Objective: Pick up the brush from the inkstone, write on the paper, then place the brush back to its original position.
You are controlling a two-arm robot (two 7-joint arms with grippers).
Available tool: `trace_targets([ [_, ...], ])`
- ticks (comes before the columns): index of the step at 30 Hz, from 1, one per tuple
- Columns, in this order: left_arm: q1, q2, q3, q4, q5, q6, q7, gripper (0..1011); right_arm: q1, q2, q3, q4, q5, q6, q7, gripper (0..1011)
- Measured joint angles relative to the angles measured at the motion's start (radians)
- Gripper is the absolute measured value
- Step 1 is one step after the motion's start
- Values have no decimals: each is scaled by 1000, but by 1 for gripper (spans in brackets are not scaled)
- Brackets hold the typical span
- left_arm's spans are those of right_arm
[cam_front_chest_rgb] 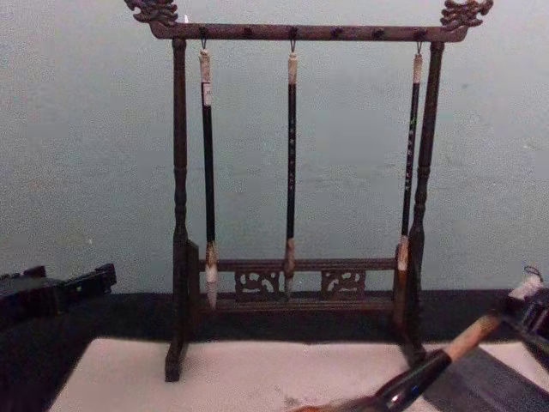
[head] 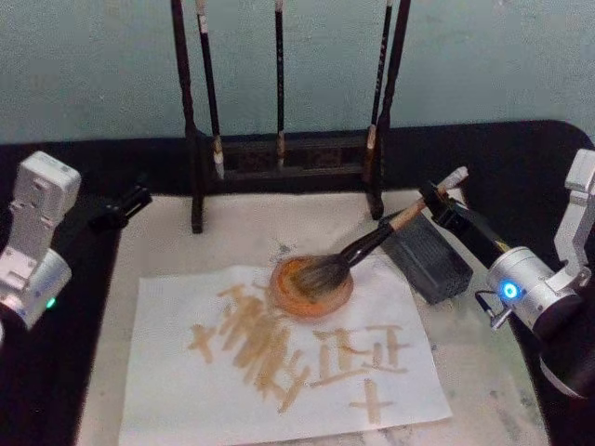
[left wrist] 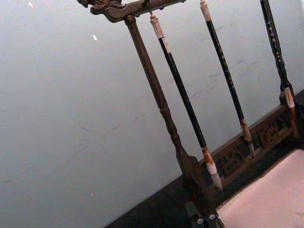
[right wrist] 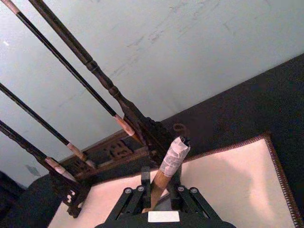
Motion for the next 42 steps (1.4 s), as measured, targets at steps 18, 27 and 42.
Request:
trace_targets([
  [18,0,0,0,0,0,0,0,1002,-3,1,-4,3,-5,6,-1,392],
  [27,0,0,0,0,0,0,0,1000,-6,2,0,-2,-2,5,1,704],
  [42,0,0,0,0,0,0,0,1002,-39,27,6,-70,-26,3,-25,1002],
])
